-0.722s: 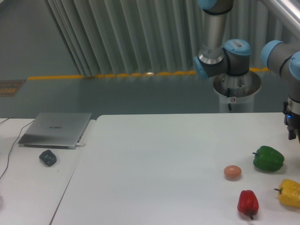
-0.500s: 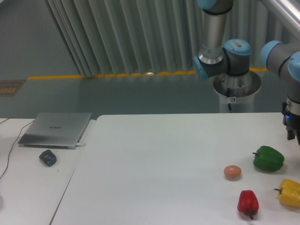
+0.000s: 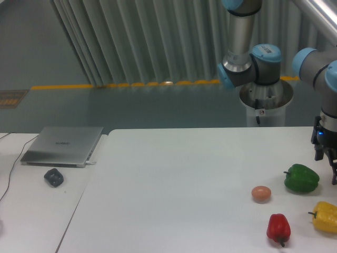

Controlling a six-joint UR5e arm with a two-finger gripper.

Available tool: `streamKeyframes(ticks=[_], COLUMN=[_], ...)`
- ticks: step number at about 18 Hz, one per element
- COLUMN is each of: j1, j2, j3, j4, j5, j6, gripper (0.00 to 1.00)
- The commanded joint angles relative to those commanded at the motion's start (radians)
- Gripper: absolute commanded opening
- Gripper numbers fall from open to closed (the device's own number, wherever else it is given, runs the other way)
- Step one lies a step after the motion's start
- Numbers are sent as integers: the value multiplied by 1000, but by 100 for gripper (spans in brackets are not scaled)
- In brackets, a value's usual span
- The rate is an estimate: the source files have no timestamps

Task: Place the green peppers in a basket
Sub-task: 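Open the gripper above the green bell pepper, then lower the open gripper onto the green pepper and close around it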

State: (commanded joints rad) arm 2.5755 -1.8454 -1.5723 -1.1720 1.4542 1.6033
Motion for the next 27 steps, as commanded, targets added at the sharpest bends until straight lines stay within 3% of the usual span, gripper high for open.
streamKeyframes(ticks=[8,11,17,19,24,27], j1=[-8,-6,-17,-34,-107,-123], j2=[-5,-3,-14,-18,-34,-46], j3=[-5,-28,-22,-26,-32,-29], j4=[5,57,69,71,58,55], j5=[-64,-81,-58,-13,190,203], j6=[-176,-197,-425,-390,-59,21], gripper=[100,100,100,100,100,100])
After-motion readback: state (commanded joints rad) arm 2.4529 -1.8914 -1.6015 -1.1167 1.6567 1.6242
